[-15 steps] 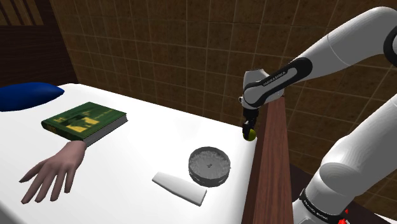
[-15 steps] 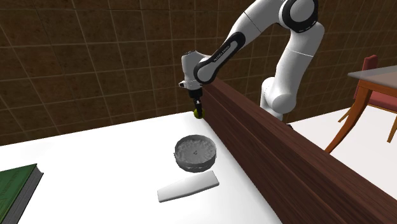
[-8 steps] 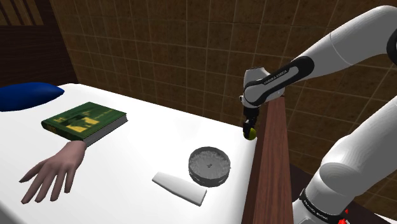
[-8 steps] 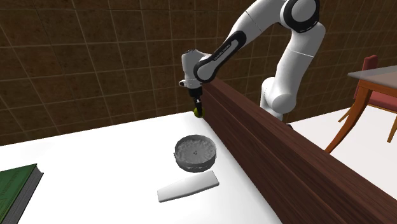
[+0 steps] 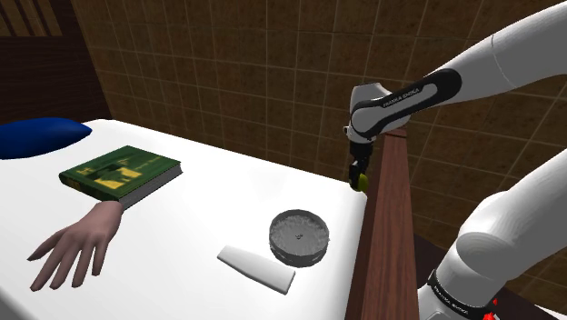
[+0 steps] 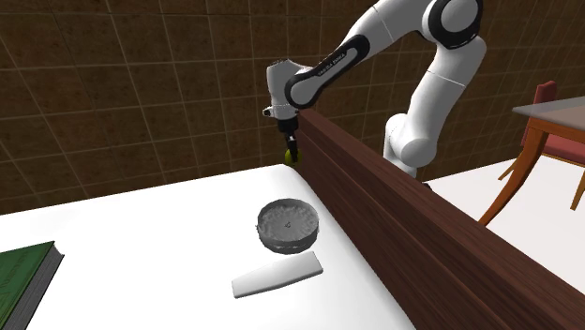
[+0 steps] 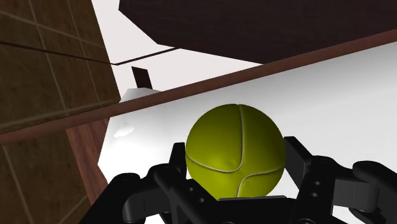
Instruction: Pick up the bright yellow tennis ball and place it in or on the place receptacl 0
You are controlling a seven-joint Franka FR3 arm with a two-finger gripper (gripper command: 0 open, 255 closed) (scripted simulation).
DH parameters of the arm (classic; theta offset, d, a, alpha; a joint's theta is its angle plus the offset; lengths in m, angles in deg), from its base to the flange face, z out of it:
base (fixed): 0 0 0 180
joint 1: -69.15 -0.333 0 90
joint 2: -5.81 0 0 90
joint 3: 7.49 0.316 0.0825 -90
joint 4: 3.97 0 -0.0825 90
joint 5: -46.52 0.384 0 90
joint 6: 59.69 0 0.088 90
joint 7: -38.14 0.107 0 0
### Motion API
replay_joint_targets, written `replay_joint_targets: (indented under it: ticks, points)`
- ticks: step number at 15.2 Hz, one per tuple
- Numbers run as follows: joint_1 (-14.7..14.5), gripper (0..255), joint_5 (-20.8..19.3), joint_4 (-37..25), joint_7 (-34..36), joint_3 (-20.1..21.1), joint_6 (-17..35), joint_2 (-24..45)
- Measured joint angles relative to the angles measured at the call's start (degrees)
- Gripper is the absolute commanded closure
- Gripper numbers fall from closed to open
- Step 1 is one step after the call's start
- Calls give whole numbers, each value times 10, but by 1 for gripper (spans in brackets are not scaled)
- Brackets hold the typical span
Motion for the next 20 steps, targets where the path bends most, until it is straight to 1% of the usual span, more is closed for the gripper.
replay_joint_targets:
  ticks: [13,15,20]
  points:
    - [-1,255,2,-60,1,8,-112,-52]
    - [-10,255,10,-61,17,20,-120,-58]
    - [-44,255,42,-53,81,68,-122,-66]
